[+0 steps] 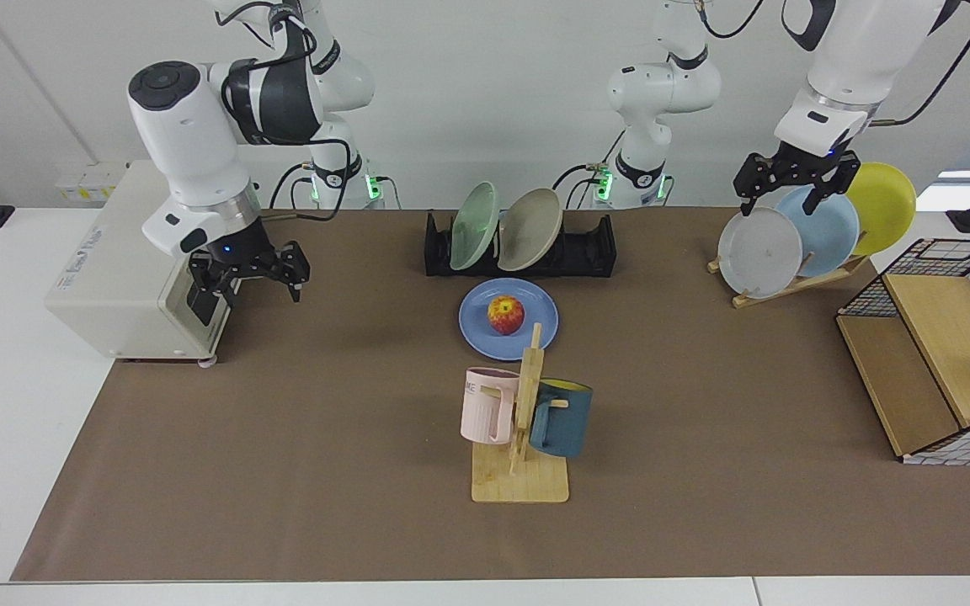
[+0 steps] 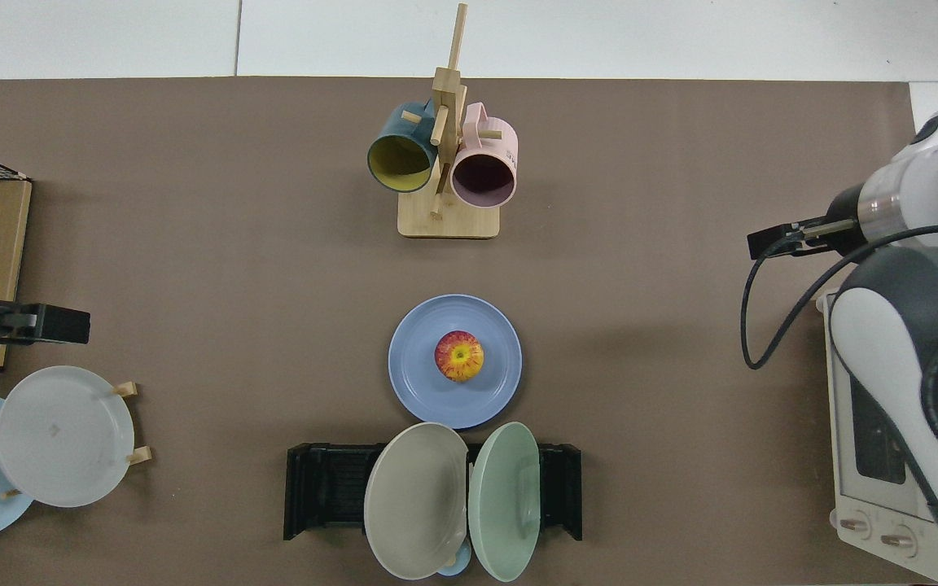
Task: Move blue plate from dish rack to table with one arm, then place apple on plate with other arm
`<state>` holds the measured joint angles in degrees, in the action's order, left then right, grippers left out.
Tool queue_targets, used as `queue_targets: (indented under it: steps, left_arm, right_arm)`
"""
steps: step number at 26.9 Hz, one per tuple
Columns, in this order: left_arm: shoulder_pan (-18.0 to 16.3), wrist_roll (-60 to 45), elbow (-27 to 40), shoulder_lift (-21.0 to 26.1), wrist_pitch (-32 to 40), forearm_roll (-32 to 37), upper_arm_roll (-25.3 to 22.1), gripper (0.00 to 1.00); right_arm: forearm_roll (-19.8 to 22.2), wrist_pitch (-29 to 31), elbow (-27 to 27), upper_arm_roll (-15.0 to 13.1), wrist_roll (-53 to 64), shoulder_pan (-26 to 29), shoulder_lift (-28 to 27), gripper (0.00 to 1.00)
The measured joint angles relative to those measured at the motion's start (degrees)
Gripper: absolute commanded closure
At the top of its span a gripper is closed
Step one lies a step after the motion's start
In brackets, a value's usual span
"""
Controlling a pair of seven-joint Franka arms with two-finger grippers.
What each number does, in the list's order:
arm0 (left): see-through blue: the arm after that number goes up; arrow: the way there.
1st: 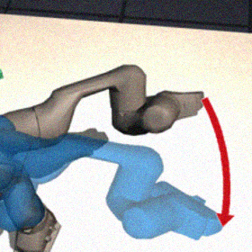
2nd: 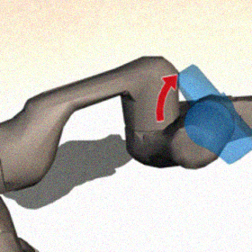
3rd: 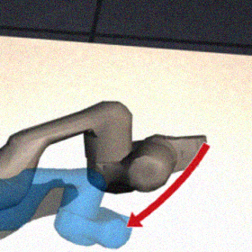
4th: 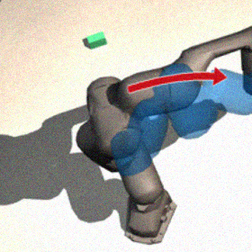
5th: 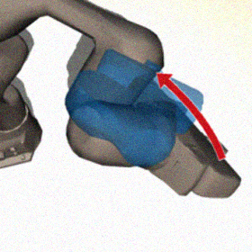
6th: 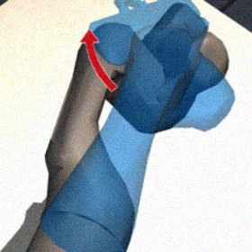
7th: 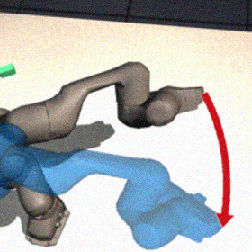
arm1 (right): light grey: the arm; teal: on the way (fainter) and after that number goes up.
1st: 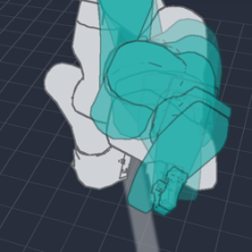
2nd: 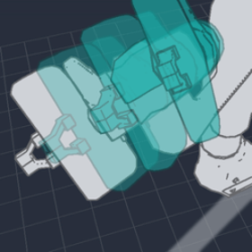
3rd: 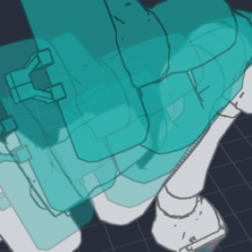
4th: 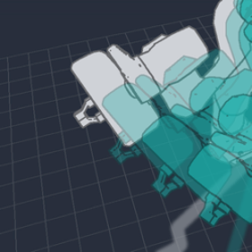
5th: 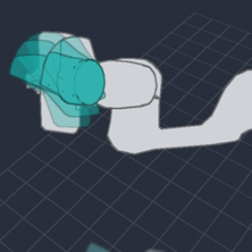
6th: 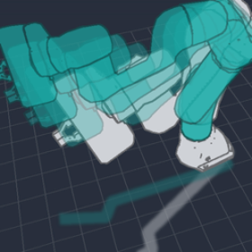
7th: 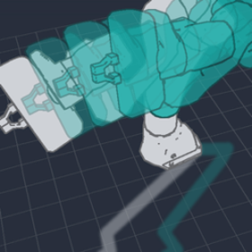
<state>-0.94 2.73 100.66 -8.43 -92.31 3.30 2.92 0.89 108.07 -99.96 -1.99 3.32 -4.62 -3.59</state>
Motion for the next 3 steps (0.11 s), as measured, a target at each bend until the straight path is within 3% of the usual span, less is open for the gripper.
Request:
queue_targets:
  steps: [3]
  left_arm:
    - [-0.01, 0.00, -0.16, 0.00, 0.00, 0.00, -0.11, 0.00]
  right_arm:
    - [-0.07, -2.66, 1.39, -0.02, -0.01, 0.15, 0.77, 0.00]
